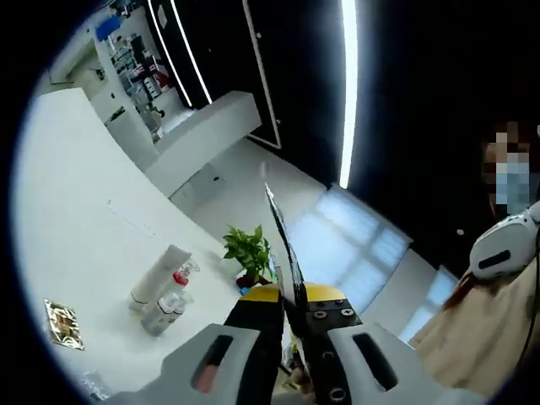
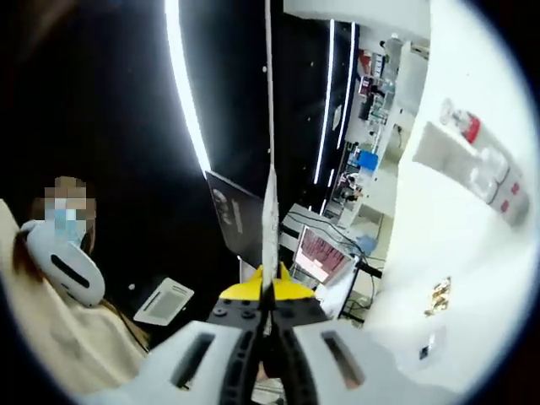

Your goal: Arrange the skincare products in the storage area until every visible bottle or jar stands upright without overlapping.

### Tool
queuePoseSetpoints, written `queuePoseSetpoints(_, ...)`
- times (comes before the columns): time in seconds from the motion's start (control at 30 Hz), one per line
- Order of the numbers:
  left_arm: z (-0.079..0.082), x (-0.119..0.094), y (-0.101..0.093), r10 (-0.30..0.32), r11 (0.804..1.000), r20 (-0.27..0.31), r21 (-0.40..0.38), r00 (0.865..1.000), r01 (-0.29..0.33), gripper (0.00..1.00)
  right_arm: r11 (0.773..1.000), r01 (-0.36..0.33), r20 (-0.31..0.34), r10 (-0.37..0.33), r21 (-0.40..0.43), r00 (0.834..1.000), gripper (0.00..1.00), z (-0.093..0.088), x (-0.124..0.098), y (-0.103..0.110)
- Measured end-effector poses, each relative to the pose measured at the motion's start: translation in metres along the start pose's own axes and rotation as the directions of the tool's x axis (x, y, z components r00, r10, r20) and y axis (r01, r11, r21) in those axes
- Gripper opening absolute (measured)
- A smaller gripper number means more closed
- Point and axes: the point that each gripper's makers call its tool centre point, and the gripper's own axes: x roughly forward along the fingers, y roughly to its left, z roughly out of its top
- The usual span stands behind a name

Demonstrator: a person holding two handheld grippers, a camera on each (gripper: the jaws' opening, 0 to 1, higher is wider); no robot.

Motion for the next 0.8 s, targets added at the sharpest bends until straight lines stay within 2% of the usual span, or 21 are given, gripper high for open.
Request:
queuePoseSetpoints(0.17,-0.013,-0.005,0.000,0.009,0.999,-0.008,-0.031,1.000,-0.010,0.11,1.000,0.016,0.026,-0.016,0.006,1.000,0.01,0.003,0.000,-0.004)
queuePoseSetpoints(0.27,-0.025,-0.012,0.006,0.046,0.997,-0.011,-0.056,0.999,-0.046,0.12,0.999,0.033,0.056,-0.035,0.023,0.998,0.01,0.009,-0.001,-0.011)
queuePoseSetpoints(0.47,-0.023,-0.021,0.009,0.070,0.992,0.033,-0.105,0.997,-0.066,0.03,0.995,0.097,0.029,-0.098,0.034,0.995,0.02,0.001,0.000,-0.027)
queuePoseSetpoints(0.5,-0.021,-0.022,0.011,0.081,0.989,0.051,-0.131,0.995,-0.074,0.01,0.988,0.152,-0.003,-0.152,0.040,0.988,0.03,-0.005,-0.001,-0.039)
queuePoseSetpoints(0.53,-0.018,-0.023,0.011,0.083,0.981,0.071,-0.179,0.994,-0.069,0.00,0.984,0.180,-0.041,-0.180,0.009,0.983,0.05,-0.011,-0.002,-0.046)
queuePoseSetpoints(0.6,-0.017,-0.024,0.013,0.086,0.977,0.096,-0.203,0.992,-0.065,0.00,0.970,0.226,-0.081,-0.233,-0.089,0.969,0.13,-0.015,-0.002,-0.057)
queuePoseSetpoints(0.63,-0.014,-0.026,0.015,0.088,0.974,0.132,-0.218,0.987,-0.057,0.00,0.961,0.237,-0.100,-0.253,-0.145,0.962,0.15,-0.015,-0.003,-0.063)
queuePoseSetpoints(0.73,-0.008,-0.030,0.023,0.117,0.960,0.180,-0.271,0.977,-0.065,0.00,0.963,0.230,-0.136,-0.249,-0.141,0.959,0.25,-0.016,0.000,-0.062)
queuePoseSetpoints(0.8,-0.008,-0.033,0.029,0.129,0.956,0.181,-0.283,0.975,-0.074,0.00,0.952,0.234,-0.143,-0.263,-0.196,0.954,0.28,-0.013,-0.001,-0.066)
